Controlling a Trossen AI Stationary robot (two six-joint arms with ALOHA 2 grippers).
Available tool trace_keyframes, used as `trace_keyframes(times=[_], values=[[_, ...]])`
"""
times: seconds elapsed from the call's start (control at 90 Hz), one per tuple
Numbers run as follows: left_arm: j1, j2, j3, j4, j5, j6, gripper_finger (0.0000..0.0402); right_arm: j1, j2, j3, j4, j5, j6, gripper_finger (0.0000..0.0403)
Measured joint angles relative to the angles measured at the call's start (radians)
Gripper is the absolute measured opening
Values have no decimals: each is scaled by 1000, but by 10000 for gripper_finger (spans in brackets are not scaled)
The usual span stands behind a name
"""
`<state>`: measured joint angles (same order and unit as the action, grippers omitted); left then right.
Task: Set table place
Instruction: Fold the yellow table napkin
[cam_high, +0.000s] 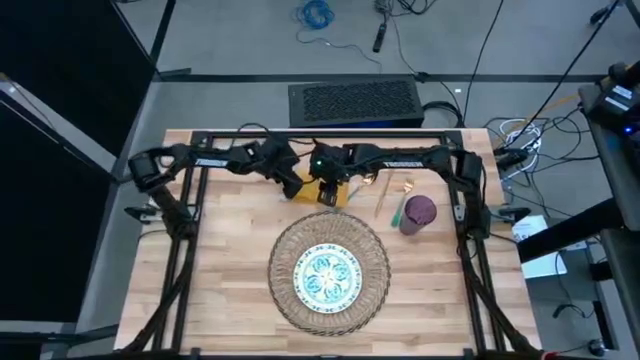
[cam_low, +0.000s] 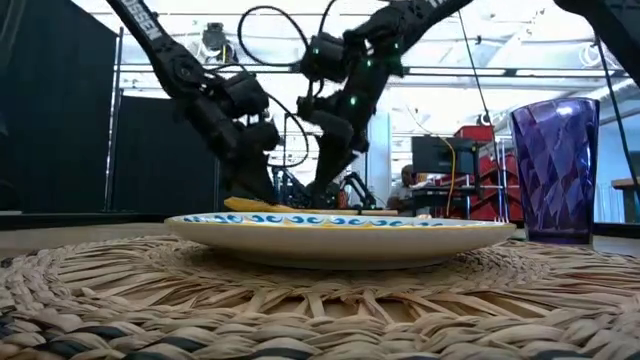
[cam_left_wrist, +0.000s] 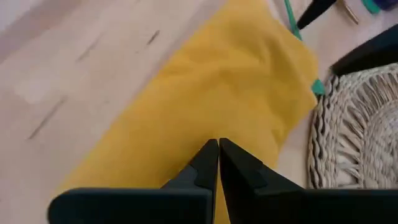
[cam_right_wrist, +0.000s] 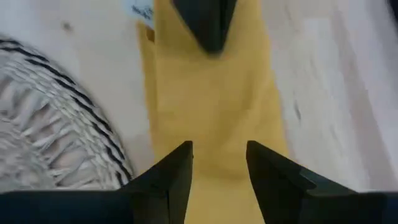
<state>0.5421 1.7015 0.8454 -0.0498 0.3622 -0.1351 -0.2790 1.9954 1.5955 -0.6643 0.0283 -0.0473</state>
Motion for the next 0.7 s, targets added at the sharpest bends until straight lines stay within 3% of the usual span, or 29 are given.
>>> trace_keyframes(times=[0.378,0.7], values=[[-107,79,2,-29,39,-9,0,-60,-93,4,-113,4,-12,137],[-108,77,5,-108,37,2,0,-76,-92,-48,-146,-3,23,137]])
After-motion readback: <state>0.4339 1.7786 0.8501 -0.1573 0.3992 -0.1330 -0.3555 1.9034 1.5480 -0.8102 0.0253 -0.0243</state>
